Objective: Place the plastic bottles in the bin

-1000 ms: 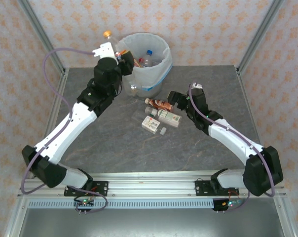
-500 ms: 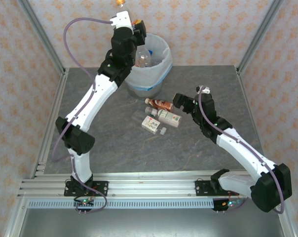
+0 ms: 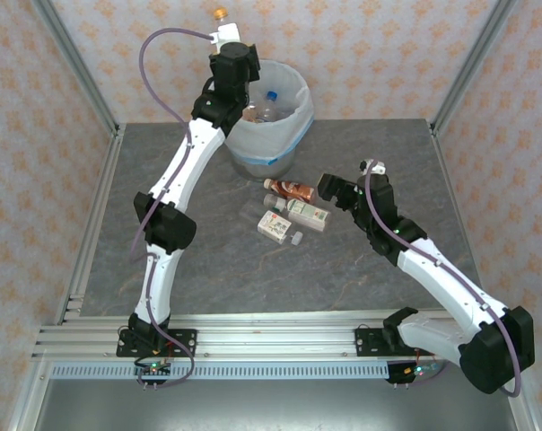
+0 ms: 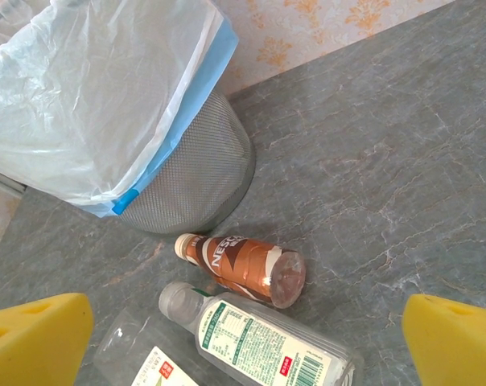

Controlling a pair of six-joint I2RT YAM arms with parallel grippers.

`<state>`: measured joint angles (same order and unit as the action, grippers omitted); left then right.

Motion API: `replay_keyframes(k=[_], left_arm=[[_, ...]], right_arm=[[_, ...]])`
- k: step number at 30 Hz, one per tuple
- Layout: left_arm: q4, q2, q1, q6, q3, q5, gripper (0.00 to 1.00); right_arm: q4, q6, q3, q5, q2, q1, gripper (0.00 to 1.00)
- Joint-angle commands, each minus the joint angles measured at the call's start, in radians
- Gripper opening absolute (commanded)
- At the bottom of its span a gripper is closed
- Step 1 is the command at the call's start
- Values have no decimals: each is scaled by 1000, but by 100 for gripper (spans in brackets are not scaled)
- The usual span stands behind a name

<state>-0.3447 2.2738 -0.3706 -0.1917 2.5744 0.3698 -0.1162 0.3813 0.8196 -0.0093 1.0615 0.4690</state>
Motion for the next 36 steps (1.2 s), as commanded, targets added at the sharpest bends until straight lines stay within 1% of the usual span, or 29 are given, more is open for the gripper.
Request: replay_keyframes(k=[1,2,4,5,6,7,8,9,12,13,16,19,20,26,36], left_arm=[[-89,9,17,-36,13,-12,0],[-101,9,21,-52,-5,-12,4],[-104,1,26,-69,-67,-38,15],[-99,-3,25,-72,-92,-44,18],[-94,-5,25,-77,-113,-45,24],[-96,-7,28,-81,-119,-49,38],[-104,-8,31,-85,-114,-56,57],[-118,-11,34,-92,-101,-60,70],[-139,-34,39,-97,-67,-61,78],[-147,-46,42,-101,-58,-49,83],[-173,-83,42,-123,-47,-36,93],[-201,-108,42,-150,-47,-53,100],[-213,-112,43,-159,-47,-57,100],[-288,-123,53,-220,-42,-46,100],[-348,-137,58,-227,-44,-138,100]], right_arm=[[-10,-11,-16,29,-15,4,99],[-8,-11,-18,31,-15,4,99],[-2,-9,-22,31,-13,3,99],[0,-9,-22,31,-12,4,99],[1,-11,-21,31,-10,4,99],[2,-12,-20,31,-9,2,99],[2,-13,-20,31,-8,2,99],[2,-14,-20,31,-8,3,99],[4,-14,-25,35,-3,3,99],[7,-14,-27,35,-2,2,99],[15,-12,-29,36,7,1,99],[21,-12,-24,27,24,0,99],[21,-11,-22,25,28,0,99],[26,-7,-16,13,46,0,99],[20,-11,-14,11,65,-1,99]])
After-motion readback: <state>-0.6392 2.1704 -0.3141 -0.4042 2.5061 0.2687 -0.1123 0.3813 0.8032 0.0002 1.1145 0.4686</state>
